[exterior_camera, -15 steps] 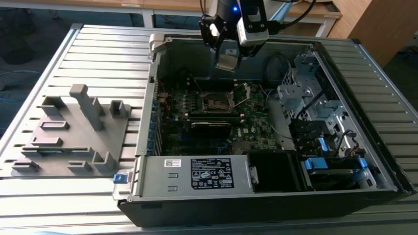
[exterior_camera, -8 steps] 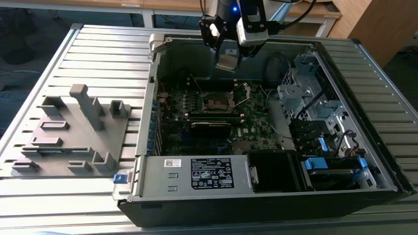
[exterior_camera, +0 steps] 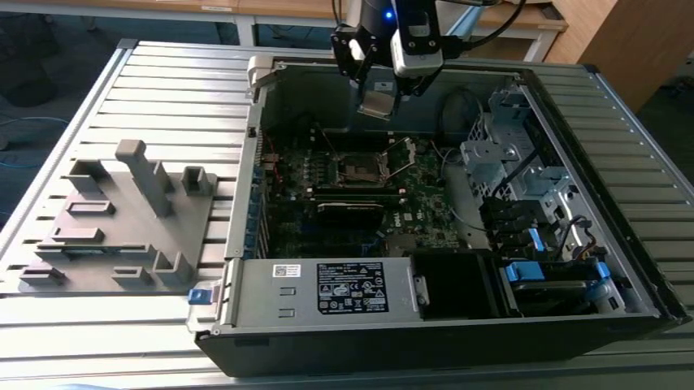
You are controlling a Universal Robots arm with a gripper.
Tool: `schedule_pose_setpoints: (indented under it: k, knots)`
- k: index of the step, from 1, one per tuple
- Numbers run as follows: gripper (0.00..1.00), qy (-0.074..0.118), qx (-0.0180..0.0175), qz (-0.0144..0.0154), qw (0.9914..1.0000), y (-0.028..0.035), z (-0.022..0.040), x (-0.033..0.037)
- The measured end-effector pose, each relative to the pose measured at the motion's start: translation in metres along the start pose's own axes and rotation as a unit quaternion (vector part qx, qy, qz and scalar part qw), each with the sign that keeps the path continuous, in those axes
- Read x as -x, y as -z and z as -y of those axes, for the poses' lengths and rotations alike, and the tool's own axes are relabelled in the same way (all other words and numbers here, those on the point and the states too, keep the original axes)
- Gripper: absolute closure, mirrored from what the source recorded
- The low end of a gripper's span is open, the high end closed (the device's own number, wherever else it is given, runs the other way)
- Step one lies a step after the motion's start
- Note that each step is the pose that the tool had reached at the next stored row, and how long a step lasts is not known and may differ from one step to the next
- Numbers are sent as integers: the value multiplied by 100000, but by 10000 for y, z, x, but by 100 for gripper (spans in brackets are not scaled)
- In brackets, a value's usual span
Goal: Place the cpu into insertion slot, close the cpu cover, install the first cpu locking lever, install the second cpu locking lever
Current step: 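Place the cpu into insertion slot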
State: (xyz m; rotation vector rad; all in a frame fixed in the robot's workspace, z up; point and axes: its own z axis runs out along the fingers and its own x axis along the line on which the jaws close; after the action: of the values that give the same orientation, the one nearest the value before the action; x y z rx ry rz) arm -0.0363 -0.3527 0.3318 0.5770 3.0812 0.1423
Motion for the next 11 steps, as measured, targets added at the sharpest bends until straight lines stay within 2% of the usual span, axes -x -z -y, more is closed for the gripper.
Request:
schedule_pose_setpoints:
  k: [11]
  knots:
    - [46, -238, 0, 20, 100000, -3, 0, 0]
